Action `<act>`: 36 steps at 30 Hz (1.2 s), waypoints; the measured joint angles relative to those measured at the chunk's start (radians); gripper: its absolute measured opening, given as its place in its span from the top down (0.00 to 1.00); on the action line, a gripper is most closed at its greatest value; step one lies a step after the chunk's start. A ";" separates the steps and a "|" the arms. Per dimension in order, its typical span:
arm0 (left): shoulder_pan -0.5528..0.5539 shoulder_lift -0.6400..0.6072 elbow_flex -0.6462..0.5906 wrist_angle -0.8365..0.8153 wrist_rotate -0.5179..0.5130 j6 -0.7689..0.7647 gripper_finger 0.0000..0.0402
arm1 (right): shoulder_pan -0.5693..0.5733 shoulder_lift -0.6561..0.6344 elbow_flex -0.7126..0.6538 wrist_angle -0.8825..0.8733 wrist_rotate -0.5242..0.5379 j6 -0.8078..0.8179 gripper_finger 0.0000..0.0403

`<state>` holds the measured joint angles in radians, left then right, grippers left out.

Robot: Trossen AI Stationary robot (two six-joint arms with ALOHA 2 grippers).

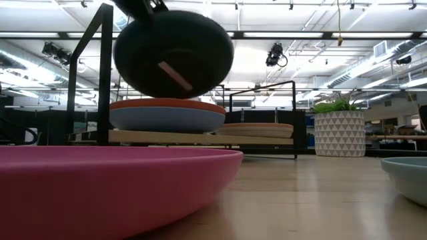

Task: Place and stack plates onto a shelf
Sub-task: Stack the dark blue plate on top of the orange plate on the shelf, then stack the white plate on top of the brown plate on the shelf

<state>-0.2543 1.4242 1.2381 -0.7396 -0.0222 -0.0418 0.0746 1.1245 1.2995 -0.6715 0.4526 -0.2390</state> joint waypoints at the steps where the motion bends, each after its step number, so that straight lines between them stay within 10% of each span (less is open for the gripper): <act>1: -0.005 0.012 0.000 0.001 0.000 -0.003 0.96 | 0.000 0.001 0.000 -0.001 0.000 0.000 0.71; 14: 0.005 0.085 0.000 -0.024 -0.036 -0.057 0.93 | -0.001 0.002 0.000 0.002 -0.009 0.000 0.71; 25: 0.025 0.081 0.000 0.047 -0.101 -0.049 0.68 | -0.001 0.001 -0.011 0.022 -0.036 0.001 0.71; 36: 0.036 0.066 0.000 0.110 -0.088 0.218 0.70 | 0.027 0.002 -0.182 0.163 -0.258 0.103 0.71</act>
<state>-0.2181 1.4899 1.2381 -0.6294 -0.1105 0.1765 0.1012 1.1268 1.1171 -0.5086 0.1946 -0.1358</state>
